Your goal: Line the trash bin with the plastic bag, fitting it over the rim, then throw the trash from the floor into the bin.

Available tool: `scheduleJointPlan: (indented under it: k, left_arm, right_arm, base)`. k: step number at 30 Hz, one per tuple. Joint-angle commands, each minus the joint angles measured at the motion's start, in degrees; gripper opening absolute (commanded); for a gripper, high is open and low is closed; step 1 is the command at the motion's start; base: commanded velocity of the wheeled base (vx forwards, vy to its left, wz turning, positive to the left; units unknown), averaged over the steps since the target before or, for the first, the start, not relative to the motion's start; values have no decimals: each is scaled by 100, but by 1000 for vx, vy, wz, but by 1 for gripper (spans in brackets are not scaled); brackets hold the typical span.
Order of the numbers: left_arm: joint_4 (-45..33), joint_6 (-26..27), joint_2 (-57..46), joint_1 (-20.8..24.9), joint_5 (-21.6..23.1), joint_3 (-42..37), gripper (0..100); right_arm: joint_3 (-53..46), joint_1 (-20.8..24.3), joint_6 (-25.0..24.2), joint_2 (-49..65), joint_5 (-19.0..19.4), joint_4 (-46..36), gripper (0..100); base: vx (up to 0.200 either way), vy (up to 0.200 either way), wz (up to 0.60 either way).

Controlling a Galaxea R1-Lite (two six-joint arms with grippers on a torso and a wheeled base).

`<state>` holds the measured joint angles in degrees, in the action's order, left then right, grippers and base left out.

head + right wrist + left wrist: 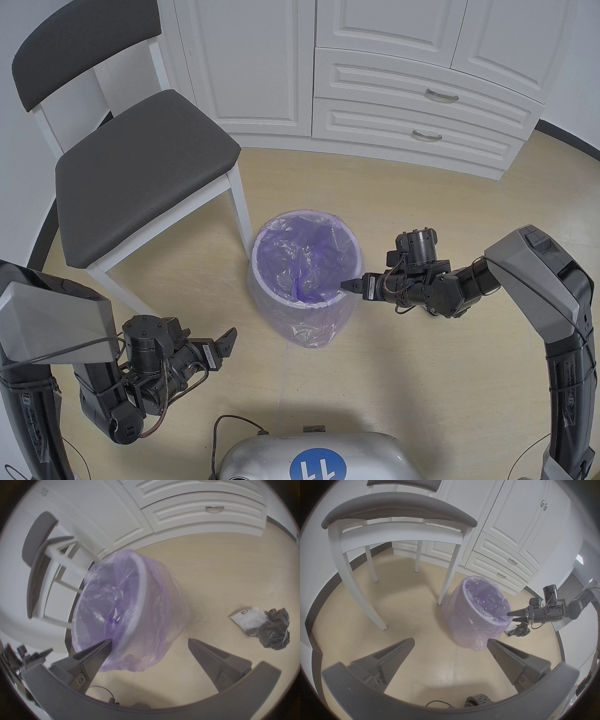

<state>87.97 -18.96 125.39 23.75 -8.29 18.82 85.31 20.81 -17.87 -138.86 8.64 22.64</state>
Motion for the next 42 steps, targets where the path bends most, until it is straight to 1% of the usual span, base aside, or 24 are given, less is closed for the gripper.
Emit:
scheduleJointPlan:
  k: [1,3,5,6,8,11,13,15,19,20,21,23,24,25,27,29,32,35,38,42]
  left_arm:
    - [1,-3,-164,-2,3,-72,100]
    - [1,-3,-164,7,3,-80,100]
    - [1,-3,-164,16,3,-80,100]
    - [1,-3,-155,33,3,-80,100]
    - [1,-3,-155,42,3,-80,100]
    - [1,-3,-173,86,-6,-80,100]
    - [1,-3,-182,121,-24,-89,100]
    - [1,-3,-261,148,-24,-89,100]
    - [1,-3,-375,218,-32,-124,100]
    - [1,-3,-410,236,-24,-168,100]
    - [1,-3,-419,236,-24,-168,100]
    - [1,6,-445,236,-41,-186,100]
    - [1,6,-445,236,-41,-186,100]
    - [1,32,-489,227,-50,-212,100]
    - [-8,50,-700,227,-59,-256,100]
    - [-8,76,-973,236,-59,-335,100]
    - [-8,129,-1342,236,-50,-388,100]
    - [-8,173,-1623,236,-41,-467,100]
    - [-8,208,-1667,236,-50,-520,100]
    - [-8,217,-1667,244,-41,-538,100]
  right_arm:
    - [-348,160,205,263,32,39,100]
    - [-269,248,170,211,-12,39,100]
    - [-217,292,170,158,-161,48,100]
    - [-120,354,170,87,-425,48,100]
    - [-23,433,179,26,-741,39,100]
    - [30,547,249,8,-1321,39,100]
    - [65,600,293,44,-1515,30,100]
    - [179,617,469,61,-1567,-14,100]
    - [610,626,1022,61,-1638,-190,100]
    - [829,644,1225,87,-1726,-409,100]
    - [900,661,1269,96,-1761,-488,100]
    - [1286,714,1488,105,-1901,-1025,100]
    - [1286,714,1488,105,-1901,-1025,100]
    - [1620,714,1743,61,-1945,-1543,100]
    - [1902,696,2042,-9,-1963,-2009,100]
    - [2174,670,2262,-97,-2016,-2299,100]
    - [2534,670,2358,-211,-2121,-2527,100]
    - [2928,688,2358,-361,-2130,-2888,100]
    - [2928,670,2367,-580,-2148,-3195,100]
    - [2928,644,2385,-721,-2156,-3204,100]
  base:
    - [0,0,0]
    - [0,0,0]
    - [0,0,0]
    - [0,0,0]
    - [0,0,0]
    - [0,0,0]
    - [0,0,0]
    - [0,0,0]
    - [0,0,0]
    - [0,0,0]
    - [0,0,0]
    - [0,0,0]
    - [0,0,0]
    - [0,0,0]
    - [0,0,0]
    - [0,0,0]
    - [0,0,0]
    - [0,0,0]
    - [0,0,0]
    - [0,0,0]
